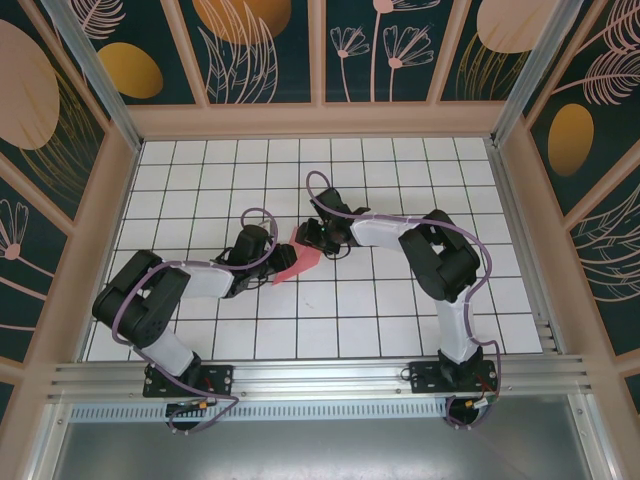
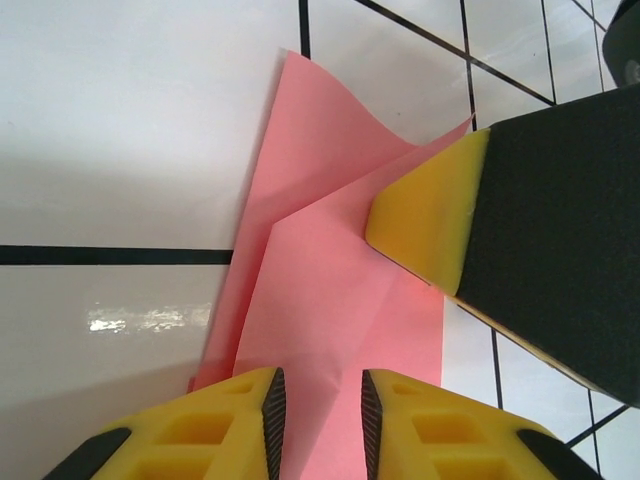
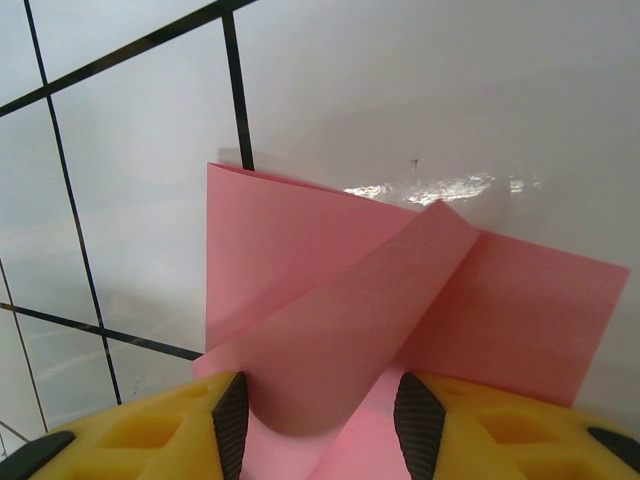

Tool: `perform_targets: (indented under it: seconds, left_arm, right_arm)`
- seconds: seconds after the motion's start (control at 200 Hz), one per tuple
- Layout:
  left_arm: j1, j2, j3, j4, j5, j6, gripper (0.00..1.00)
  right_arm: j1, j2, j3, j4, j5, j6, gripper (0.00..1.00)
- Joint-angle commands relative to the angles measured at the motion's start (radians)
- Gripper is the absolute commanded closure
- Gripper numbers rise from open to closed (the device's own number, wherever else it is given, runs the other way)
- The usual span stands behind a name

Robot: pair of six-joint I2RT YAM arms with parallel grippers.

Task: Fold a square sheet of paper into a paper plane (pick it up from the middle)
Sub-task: Fourth fold the wing at the center of the table.

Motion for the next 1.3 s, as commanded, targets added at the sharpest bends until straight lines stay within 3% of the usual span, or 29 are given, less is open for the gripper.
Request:
perform_targets:
  seconds: [0.0,0.62,1.296]
  left_arm:
    - [0.006,0.014,0.02,-0.028,-0.02,0.02,0.73]
    - [0.006,0.041,0.029,-0.059,-0.031,0.024,0.79]
    - [0.006,0.065,0.033,-0.103,-0.046,0.016,0.96]
  right_arm:
    - [-0.021,0.102,-0.063,-0.14,0.14,-0.01,0.51]
    - [-0.021,0.124,-0.055,-0.147,0.133,-0.017,0.55]
    - [-0.023,0.126,-0.033,-0.152,0.113,-0.033,0.59]
